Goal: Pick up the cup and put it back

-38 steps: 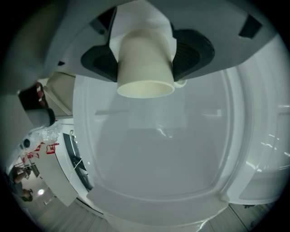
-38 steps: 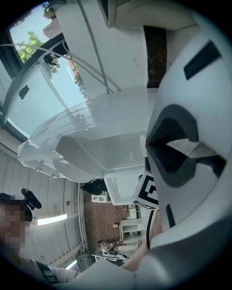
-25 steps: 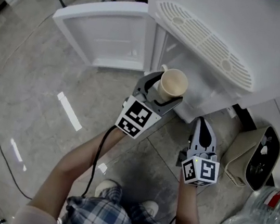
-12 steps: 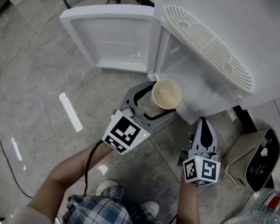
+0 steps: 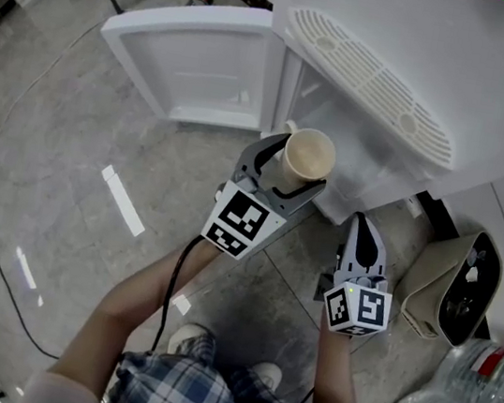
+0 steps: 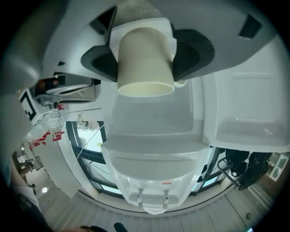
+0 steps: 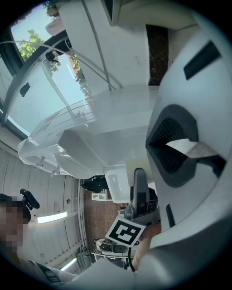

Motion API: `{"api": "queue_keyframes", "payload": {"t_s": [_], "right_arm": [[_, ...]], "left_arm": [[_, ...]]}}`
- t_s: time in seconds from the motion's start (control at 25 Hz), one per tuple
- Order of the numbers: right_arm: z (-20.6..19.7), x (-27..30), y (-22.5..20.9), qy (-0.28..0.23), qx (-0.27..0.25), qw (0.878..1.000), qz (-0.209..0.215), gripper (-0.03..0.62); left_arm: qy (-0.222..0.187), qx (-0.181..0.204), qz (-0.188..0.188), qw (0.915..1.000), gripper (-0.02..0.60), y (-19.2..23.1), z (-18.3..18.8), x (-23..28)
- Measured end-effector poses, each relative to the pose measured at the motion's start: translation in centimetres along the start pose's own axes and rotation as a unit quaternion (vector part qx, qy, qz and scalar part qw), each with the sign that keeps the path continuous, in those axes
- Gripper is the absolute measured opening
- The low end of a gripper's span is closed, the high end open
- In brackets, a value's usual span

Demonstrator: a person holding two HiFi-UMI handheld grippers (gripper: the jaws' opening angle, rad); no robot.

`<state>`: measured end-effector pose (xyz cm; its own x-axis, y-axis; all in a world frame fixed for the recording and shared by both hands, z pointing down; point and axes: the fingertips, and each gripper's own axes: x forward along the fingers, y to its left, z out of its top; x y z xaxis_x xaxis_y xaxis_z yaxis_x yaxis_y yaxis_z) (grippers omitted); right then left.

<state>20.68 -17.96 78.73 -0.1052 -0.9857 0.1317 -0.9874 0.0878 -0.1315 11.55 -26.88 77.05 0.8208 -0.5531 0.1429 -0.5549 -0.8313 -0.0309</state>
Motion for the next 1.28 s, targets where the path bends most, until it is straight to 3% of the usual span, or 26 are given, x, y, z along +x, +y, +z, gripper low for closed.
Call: {"api": "queue_keyframes", "payload": {"t_s": [0.76,1.04,1.28], "right_arm": [[-1.8,0.3,-1.0,0.014,0.009,1.0,0.003,0.017],[-2.7,0.3,-1.6,0.023,0.016,1.0,-0.003,0.017],[-3.0,0.6,-1.2,0.023,0.02,1.0,0.003,0.017]], "left_arm": [[0.027,-0.02,0.05,0.9982,0.38,3.4,-5.6,12.4],[0.039,-0.021,0.057,0.9974,0.38,3.4,-8.4,13.7],[0.029,-0.036,0.043,0.998,0.382,2.9,-8.4,13.0]]}}
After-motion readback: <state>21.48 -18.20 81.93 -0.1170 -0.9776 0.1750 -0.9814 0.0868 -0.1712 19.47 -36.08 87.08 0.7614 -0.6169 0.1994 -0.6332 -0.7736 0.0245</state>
